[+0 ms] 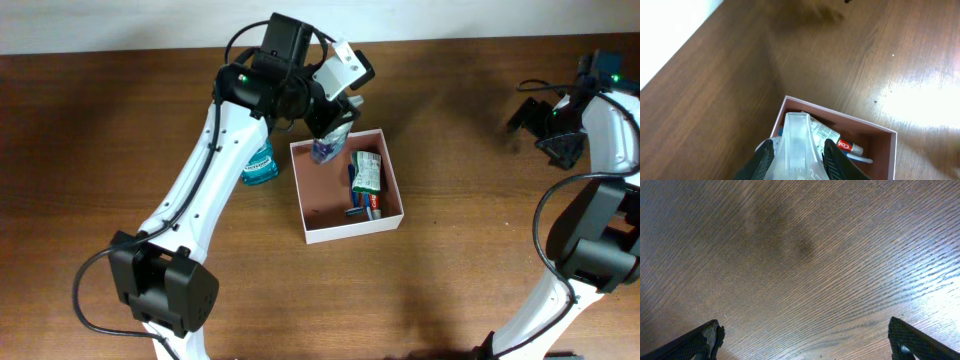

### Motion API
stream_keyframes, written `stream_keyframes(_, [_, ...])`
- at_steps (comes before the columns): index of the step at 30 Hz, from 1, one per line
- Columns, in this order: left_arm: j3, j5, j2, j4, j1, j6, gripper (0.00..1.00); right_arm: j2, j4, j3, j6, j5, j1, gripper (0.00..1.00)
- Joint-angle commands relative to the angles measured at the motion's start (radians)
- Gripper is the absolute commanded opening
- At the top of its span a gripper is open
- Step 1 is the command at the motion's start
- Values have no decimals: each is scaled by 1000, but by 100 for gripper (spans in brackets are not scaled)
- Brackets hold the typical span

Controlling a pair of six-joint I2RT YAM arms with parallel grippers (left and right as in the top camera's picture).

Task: Pack container
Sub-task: 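Lift the soap bottle with the left gripper and carry over the box, then lower the soap bottle into the box corner and open the left gripper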

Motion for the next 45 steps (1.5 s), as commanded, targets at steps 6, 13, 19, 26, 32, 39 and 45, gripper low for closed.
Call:
stream_keyframes(6, [37, 17, 5, -21, 13, 14, 8, 2, 3, -6, 1, 9, -1, 98])
stream_keyframes(13, [37, 11, 5, -72, 23, 121, 10, 2, 3, -6, 1, 9, -1, 98])
stream_keyframes(19, [37, 11, 31, -72, 23, 148, 10, 2, 3, -6, 1, 9, -1, 98])
stream_keyframes(26, [37, 47, 87, -72, 23, 190, 10, 2, 3, -6, 1, 9, -1, 98])
stream_keyframes(32, [37, 53, 93, -69, 23, 317, 10, 2, 3, -6, 1, 9, -1, 98])
stream_keyframes(39, [37, 59, 153, -69, 23, 369, 10, 2, 3, -6, 1, 9, -1, 98])
stream_keyframes(45, [37, 68, 190, -40, 25, 369, 10, 2, 3, -6, 1, 9, -1, 98])
